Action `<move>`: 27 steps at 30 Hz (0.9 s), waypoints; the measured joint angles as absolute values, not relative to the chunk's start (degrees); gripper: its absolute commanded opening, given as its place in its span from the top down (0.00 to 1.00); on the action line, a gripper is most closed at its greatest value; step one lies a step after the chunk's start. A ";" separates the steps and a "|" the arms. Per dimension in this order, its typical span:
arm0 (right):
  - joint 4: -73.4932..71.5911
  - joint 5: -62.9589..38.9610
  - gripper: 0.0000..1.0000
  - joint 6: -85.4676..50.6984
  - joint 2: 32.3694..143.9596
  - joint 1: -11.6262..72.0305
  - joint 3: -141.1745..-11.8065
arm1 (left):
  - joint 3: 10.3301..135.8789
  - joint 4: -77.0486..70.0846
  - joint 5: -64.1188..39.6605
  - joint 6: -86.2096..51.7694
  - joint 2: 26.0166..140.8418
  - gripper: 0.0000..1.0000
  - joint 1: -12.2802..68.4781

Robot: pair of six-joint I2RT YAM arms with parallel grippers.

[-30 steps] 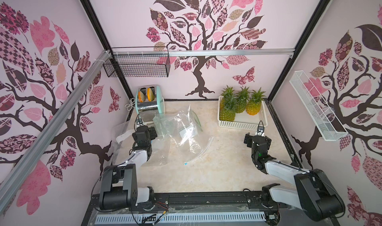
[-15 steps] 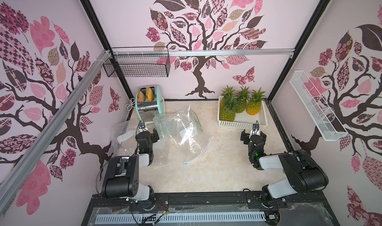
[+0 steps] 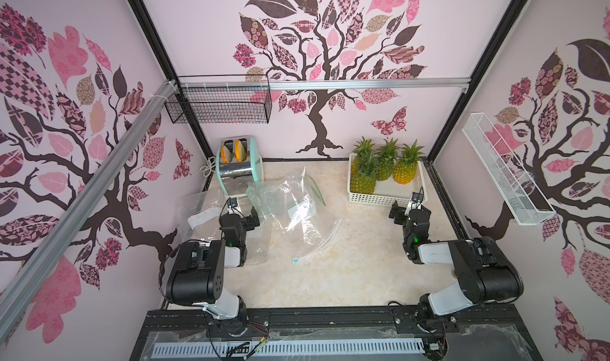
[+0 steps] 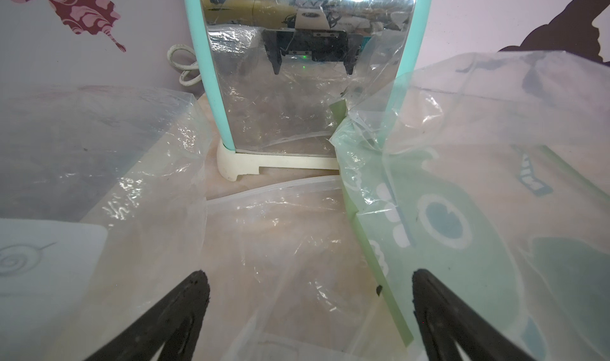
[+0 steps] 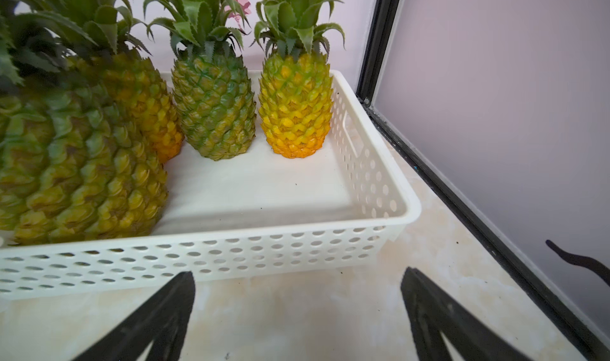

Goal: Open the zip-top bag and take out the pineapple
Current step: Reset both arms

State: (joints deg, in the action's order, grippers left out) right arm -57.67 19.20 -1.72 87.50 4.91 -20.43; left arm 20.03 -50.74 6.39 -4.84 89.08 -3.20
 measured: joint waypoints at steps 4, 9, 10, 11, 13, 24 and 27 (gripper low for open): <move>-64.38 16.45 0.00 -2.13 88.90 4.58 -16.43 | 20.05 -50.74 6.37 -4.60 89.08 0.02 -2.98; -64.71 15.25 0.01 -2.59 89.80 4.49 -15.03 | 20.91 -50.02 7.70 -3.62 89.08 0.02 -1.10; -64.79 15.11 0.00 -2.61 89.71 4.47 -15.14 | 21.08 -50.02 7.92 -3.33 89.08 0.02 -0.69; -64.69 15.09 0.00 -2.63 89.58 4.45 -15.22 | 21.21 -50.00 8.03 -3.16 89.08 0.02 -0.36; -64.93 15.07 0.00 -2.68 89.52 4.43 -15.44 | 21.32 -50.02 8.32 -2.96 89.08 0.02 -0.14; -64.90 14.72 0.01 -2.79 89.52 4.40 -15.46 | 21.32 -49.50 8.69 -2.76 89.08 0.02 -0.38; -64.90 14.70 0.00 -2.79 89.52 4.40 -15.46 | 21.32 -49.34 8.69 -2.76 89.08 0.02 -0.38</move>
